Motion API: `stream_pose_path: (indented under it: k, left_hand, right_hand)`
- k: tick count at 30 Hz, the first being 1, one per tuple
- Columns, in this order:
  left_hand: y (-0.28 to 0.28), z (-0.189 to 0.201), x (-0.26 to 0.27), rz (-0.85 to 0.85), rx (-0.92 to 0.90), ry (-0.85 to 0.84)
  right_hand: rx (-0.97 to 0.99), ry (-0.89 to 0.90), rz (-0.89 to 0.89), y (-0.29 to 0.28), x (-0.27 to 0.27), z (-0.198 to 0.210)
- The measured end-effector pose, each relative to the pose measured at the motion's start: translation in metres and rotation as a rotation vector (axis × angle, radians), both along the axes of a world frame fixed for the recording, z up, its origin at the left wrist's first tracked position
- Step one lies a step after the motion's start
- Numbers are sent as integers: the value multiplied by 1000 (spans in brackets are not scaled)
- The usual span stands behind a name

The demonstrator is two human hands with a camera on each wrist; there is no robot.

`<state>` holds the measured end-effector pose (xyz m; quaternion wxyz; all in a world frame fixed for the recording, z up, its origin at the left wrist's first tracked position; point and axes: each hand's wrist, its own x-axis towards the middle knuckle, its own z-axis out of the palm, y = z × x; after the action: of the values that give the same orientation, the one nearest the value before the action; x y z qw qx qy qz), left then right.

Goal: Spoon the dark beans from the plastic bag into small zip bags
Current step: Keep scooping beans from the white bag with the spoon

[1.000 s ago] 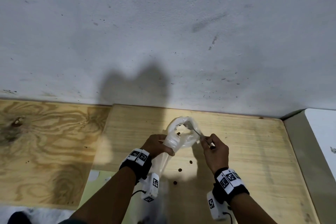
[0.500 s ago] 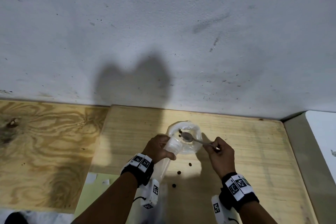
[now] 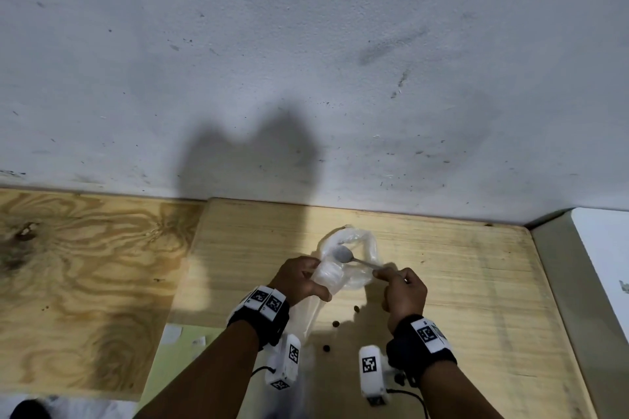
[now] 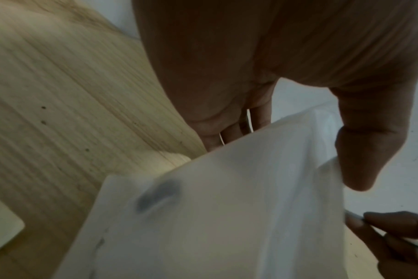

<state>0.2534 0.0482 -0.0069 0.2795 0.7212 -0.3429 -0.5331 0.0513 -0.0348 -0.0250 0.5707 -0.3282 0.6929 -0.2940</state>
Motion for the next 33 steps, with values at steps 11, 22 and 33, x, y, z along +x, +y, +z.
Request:
stream_pose_path:
  k: [11, 22, 33]
  left_hand:
    - [2, 6, 9, -38, 43, 59]
    - [6, 2, 1, 134, 30, 17]
    - [8, -1, -8, 107, 42, -57]
  right_hand:
    - [-82, -131, 82, -8, -3, -3]
    - [-114, -170, 51, -10, -43, 25]
    - [-420, -102, 438, -16, -32, 72]
